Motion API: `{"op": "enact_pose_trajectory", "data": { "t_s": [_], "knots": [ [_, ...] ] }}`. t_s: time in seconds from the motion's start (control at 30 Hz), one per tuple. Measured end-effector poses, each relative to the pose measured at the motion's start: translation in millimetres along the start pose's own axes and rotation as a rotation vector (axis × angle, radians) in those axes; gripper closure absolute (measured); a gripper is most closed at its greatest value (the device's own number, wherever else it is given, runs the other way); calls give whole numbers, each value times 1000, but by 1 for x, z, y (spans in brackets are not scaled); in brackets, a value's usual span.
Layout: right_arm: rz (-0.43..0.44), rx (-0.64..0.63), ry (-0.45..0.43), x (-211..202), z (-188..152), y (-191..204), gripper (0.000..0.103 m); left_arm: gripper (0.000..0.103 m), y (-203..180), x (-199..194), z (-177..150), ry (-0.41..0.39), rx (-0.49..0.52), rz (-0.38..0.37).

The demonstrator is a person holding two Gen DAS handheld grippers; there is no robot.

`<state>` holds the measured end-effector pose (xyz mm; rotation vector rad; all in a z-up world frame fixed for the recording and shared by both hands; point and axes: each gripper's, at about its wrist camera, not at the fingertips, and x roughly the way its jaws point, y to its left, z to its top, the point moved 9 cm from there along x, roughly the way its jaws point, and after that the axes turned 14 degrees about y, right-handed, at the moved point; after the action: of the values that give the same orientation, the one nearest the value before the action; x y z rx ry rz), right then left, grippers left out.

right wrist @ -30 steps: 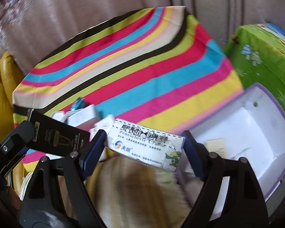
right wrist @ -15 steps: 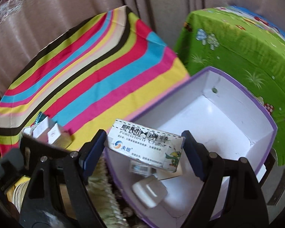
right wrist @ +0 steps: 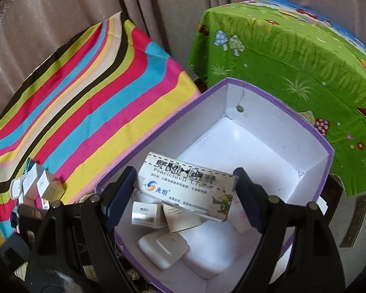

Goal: Organize rigid objects
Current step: 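Open the left tool to drop the DORMI box while the right tool releases the Penciclovir box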

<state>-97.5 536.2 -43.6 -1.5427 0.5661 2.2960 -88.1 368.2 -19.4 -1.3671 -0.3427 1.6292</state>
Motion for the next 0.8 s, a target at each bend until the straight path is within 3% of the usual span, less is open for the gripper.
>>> {"op": "enact_pose_trajectory", "data": {
  "t_s": [0.1, 0.2, 0.43, 0.8],
  "knots": [
    [-10, 23, -8, -2, 2, -6, 20, 52, 4, 5, -1, 23, -13, -4],
    [-13, 29, -1, -1, 1, -7, 19, 34, 9, 7, -2, 39, -33, 6],
    [6, 48, 10, 6, -1, -8, 12, 30, 13, 8, -2, 42, -45, 16],
    [26, 27, 15, 7, -4, 2, 11, 30, 14, 5, -3, 35, -48, 22]
  ]
}}
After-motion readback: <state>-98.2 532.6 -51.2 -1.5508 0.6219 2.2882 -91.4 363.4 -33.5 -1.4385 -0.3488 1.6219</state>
